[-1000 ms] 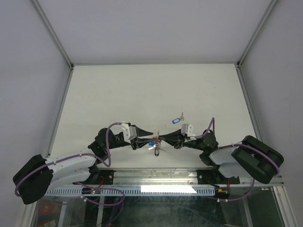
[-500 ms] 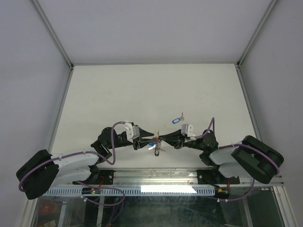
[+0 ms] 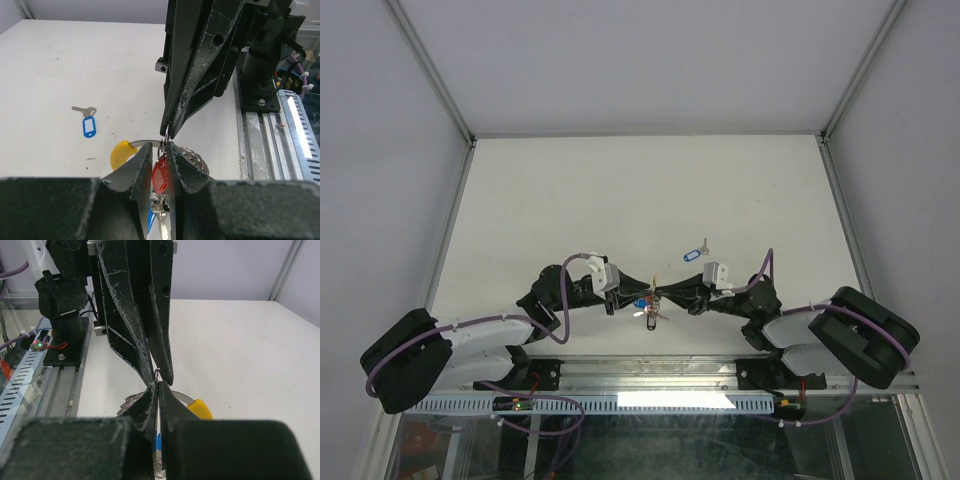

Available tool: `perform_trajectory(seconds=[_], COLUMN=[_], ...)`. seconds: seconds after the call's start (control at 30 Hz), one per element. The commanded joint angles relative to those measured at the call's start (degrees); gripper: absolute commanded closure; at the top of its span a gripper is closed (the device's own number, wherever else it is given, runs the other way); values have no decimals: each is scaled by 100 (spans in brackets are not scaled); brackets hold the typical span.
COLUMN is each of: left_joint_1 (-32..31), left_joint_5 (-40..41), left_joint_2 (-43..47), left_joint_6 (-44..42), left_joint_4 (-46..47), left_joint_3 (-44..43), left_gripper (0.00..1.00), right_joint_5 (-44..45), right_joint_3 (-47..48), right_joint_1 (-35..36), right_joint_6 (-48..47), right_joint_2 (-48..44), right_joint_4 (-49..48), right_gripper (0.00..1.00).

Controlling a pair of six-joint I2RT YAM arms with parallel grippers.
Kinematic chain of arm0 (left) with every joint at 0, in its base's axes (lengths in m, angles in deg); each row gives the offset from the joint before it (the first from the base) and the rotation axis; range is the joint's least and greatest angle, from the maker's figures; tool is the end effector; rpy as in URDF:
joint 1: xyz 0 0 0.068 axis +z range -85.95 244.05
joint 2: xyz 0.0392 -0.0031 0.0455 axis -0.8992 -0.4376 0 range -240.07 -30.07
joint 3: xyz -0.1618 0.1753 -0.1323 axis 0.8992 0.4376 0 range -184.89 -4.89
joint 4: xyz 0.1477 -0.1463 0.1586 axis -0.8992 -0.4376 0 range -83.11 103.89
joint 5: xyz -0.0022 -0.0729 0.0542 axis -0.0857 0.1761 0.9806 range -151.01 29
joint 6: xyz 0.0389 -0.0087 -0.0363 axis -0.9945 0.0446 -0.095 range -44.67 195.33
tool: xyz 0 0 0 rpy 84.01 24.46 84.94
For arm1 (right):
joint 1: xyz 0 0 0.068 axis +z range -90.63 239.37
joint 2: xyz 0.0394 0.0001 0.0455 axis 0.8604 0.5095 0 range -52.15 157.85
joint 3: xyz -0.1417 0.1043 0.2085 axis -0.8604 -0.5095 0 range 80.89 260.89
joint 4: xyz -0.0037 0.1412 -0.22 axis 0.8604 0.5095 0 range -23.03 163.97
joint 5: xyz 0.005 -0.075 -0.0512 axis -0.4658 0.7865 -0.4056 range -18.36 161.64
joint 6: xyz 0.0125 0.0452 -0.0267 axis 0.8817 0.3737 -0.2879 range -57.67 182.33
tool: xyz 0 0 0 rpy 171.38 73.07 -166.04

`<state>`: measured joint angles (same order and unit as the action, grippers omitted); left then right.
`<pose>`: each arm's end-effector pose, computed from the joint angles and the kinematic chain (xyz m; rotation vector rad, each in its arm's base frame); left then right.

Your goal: Put the keys on the keyring

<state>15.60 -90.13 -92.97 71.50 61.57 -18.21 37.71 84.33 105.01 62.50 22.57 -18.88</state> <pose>0.1259 -0.1681 0.1974 1.0950 1.2935 -0.9988 0.1159 0.1470 0.1814 -1.0064 1.0326 1.0520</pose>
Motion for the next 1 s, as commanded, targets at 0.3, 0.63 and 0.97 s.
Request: perform_trajectory(seconds=[0.3,0.63,0.97], left_joint_1=[-51,-52,-58], left_joint_5=[-558,-609,-270], left_joint_2=[-58,374,94], left_joint_6=[-246,-1745,-3393], left_joint_4=[-71,-2967,-6135], left_joint_3=[-397,-1385,-2934], left_gripper=[100,100,100], right_joint_5=[-55,-28,512], right_joint_3=[34,9,197], right_joint_1=[-10,-13,-12], right_joint_6=[-26,-424,-1308], right_joint_2=[-172,-1005,-2914], right_joint_4=[-811,596,3753], right_gripper=[100,77,67])
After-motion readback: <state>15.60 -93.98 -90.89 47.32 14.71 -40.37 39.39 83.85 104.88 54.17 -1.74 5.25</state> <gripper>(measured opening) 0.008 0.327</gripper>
